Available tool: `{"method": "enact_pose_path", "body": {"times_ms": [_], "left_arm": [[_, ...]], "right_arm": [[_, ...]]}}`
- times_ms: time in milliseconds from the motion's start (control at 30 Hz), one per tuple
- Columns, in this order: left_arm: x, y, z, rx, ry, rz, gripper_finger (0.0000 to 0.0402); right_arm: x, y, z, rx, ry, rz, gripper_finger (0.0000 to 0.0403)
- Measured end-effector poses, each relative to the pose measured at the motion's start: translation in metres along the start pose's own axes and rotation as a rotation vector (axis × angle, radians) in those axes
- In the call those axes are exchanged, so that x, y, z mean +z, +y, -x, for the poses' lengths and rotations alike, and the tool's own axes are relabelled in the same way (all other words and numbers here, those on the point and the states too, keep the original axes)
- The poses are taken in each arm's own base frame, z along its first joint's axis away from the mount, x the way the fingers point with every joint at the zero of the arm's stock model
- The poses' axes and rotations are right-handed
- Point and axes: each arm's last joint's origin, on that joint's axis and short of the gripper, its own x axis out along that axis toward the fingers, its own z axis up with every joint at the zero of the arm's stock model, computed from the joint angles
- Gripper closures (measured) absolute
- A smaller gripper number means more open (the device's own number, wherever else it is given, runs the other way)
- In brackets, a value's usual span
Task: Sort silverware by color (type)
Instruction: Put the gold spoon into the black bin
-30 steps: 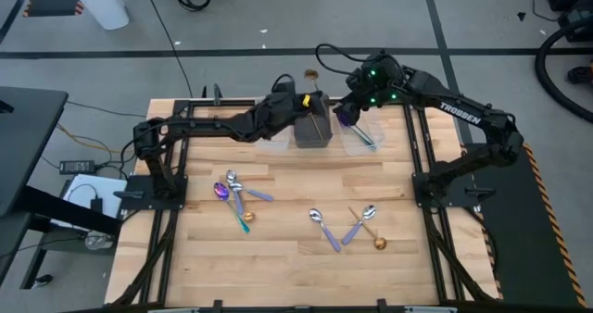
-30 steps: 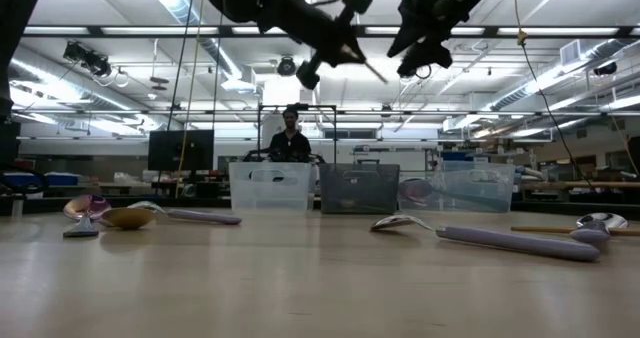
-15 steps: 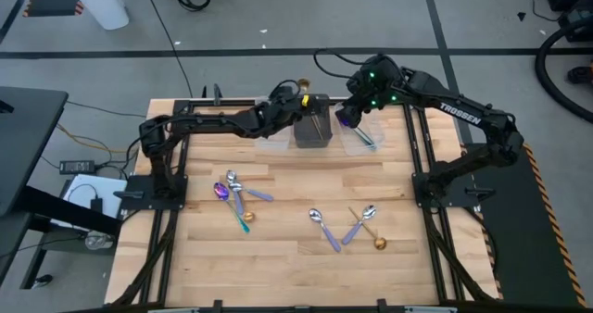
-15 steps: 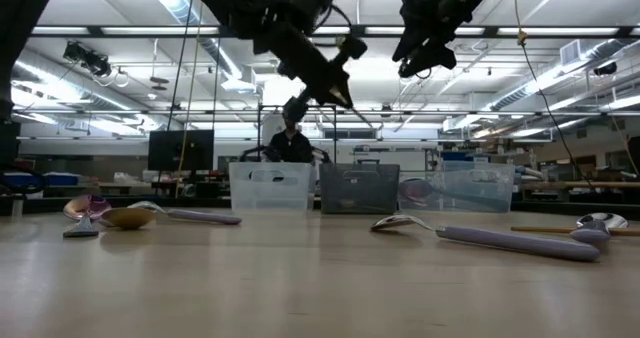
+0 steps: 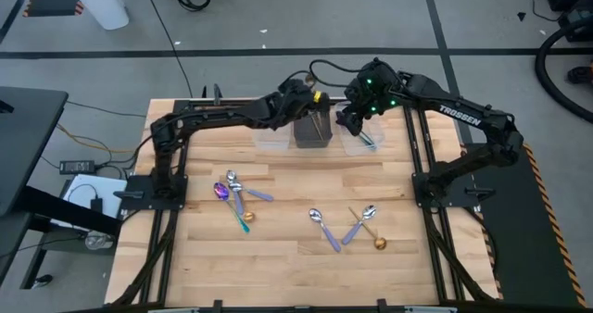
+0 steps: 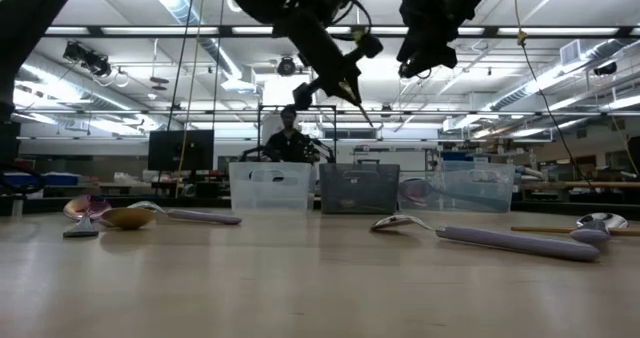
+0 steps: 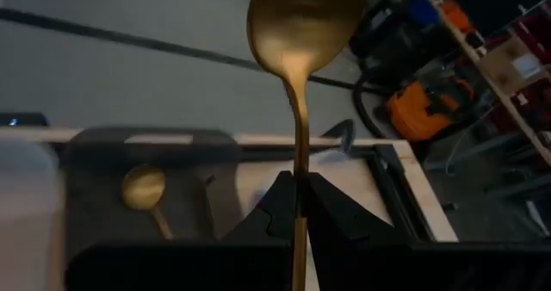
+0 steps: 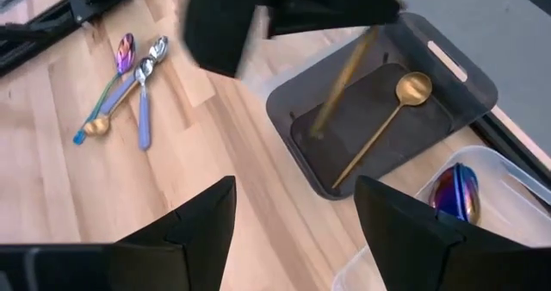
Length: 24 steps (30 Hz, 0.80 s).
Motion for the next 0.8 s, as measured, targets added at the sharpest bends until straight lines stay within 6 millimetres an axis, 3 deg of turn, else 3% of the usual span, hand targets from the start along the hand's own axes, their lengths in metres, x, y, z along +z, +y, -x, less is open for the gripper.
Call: {"method": "enact_pose_path", "body": {"times_ms": [267, 367, 600, 800], "left_arm": [[0.0, 0.004, -0.04, 0.072, 0.113, -0.137, 0.0381], [-0.004, 0.014, -0.05, 0.12, 0.158, -0.145, 0.0381], [-0.011, 0.028, -0.061, 0.194, 0.204, -0.113, 0.0377], [-0.02, 0.039, -0.072, 0.245, 0.228, -0.115, 0.0375]], "right_arm": [[-0.003, -0.007, 0.016, -0.043, -0.017, 0.006, 0.0157], [-0.005, -0.006, 0.026, -0.056, -0.045, 0.008, 0.0156], [-0.007, -0.004, 0.04, -0.08, -0.089, 0.015, 0.0156], [-0.008, -0.003, 0.04, -0.077, -0.085, 0.016, 0.0156]]}}
